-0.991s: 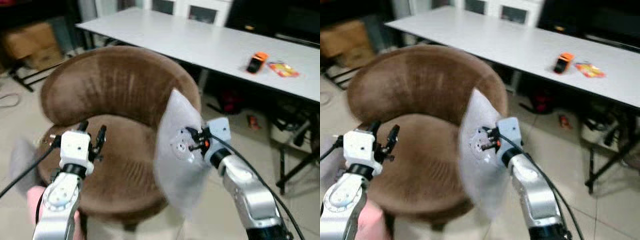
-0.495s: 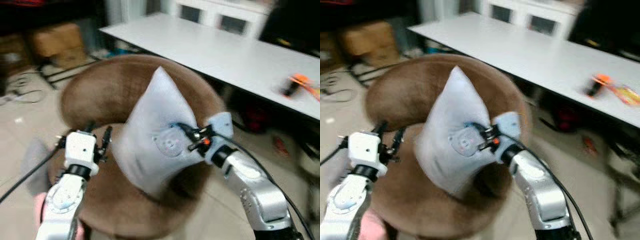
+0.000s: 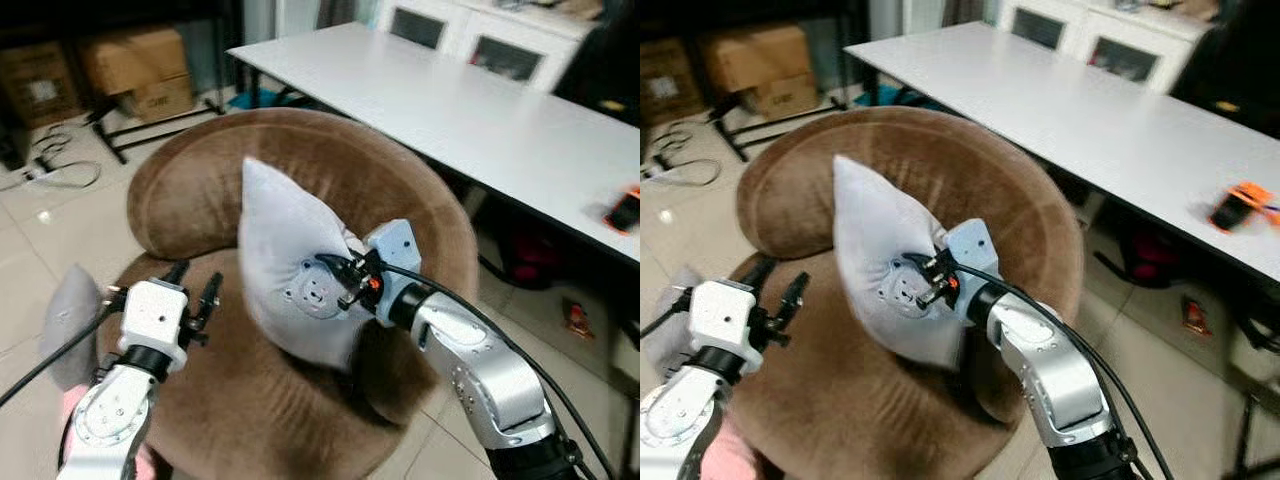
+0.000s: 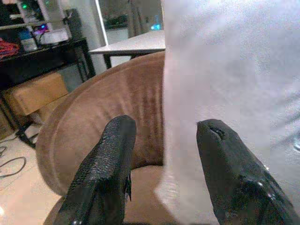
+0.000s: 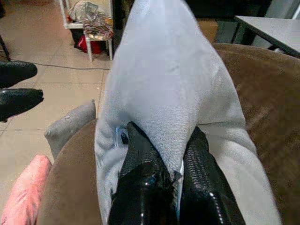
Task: Move the pillow to the sofa from floor
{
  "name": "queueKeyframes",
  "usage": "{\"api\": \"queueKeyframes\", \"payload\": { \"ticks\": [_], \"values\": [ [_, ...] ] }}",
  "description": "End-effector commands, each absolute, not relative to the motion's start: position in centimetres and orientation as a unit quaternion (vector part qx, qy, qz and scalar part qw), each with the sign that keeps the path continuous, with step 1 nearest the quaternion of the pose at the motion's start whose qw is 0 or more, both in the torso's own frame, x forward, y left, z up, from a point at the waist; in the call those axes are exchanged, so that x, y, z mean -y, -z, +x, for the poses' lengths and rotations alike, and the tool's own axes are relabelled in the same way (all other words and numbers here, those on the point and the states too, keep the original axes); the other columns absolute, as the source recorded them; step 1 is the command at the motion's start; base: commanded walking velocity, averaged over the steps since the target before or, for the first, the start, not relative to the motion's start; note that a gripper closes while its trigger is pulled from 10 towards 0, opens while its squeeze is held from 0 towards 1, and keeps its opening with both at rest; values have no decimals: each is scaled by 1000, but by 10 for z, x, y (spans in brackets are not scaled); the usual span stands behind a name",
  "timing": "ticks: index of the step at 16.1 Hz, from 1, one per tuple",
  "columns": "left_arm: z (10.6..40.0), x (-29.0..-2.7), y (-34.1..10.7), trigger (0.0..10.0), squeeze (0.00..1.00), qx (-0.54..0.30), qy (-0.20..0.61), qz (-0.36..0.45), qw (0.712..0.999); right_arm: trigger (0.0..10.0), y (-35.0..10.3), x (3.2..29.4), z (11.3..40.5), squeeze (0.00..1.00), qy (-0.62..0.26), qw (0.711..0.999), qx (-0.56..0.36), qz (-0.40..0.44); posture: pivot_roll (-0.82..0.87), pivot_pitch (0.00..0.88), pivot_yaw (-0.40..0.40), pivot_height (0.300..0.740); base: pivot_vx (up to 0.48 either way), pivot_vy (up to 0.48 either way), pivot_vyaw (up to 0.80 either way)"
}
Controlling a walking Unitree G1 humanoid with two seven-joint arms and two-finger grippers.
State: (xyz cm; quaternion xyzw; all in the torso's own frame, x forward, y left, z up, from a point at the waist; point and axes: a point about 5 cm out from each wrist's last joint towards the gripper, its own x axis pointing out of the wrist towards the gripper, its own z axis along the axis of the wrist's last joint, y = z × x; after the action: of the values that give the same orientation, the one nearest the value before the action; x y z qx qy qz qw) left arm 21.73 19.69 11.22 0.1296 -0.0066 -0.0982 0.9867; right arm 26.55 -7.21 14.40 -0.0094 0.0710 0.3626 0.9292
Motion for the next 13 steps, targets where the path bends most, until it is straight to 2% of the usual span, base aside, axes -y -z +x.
{"api": "queueKeyframes", "payload": {
  "ticks": [1, 4, 7, 8, 9, 11, 13],
  "values": [
    [216, -194, -115, 10000, 0, 11, 108, 130, 986, 10000, -156, 74, 268, 0, -364, 930, -46, -5, 3, 0, -84, 740, 0, 0, 0],
    [214, -193, -114, 10000, 0, 7, 114, 130, 985, 10000, -159, 66, 268, 0, -374, 926, -51, 3, 0, 0, -81, 740, 0, 0, 0],
    [212, -179, -107, 10000, 0, -24, 213, 117, 970, 10000, -154, 53, 294, 0, -328, 928, -148, 99, 6, 0, -84, 740, 0, 0, 0],
    [206, -170, -99, 10000, 0, -54, 282, 132, 949, 10000, -151, 57, 316, 0, -270, 938, -158, 150, 8, 0, -80, 740, 0, 0, 0],
    [206, -169, -98, 10000, 0, -58, 293, 134, 945, 10000, -148, 67, 333, 0, -214, 944, -166, 189, 13, 0, -78, 740, 0, 0, 0],
    [206, -168, -97, 10000, 0, -67, 307, 132, 940, 10000, -125, 88, 359, 0, -130, 950, -216, 184, 18, 0, -72, 740, 0, 0, 0],
    [206, -168, -97, 10000, 0, -70, 313, 133, 938, 10000, -106, 97, 367, 0, -67, 951, -245, 175, 25, 0, -74, 740, 0, 0, 0]
  ]
}}
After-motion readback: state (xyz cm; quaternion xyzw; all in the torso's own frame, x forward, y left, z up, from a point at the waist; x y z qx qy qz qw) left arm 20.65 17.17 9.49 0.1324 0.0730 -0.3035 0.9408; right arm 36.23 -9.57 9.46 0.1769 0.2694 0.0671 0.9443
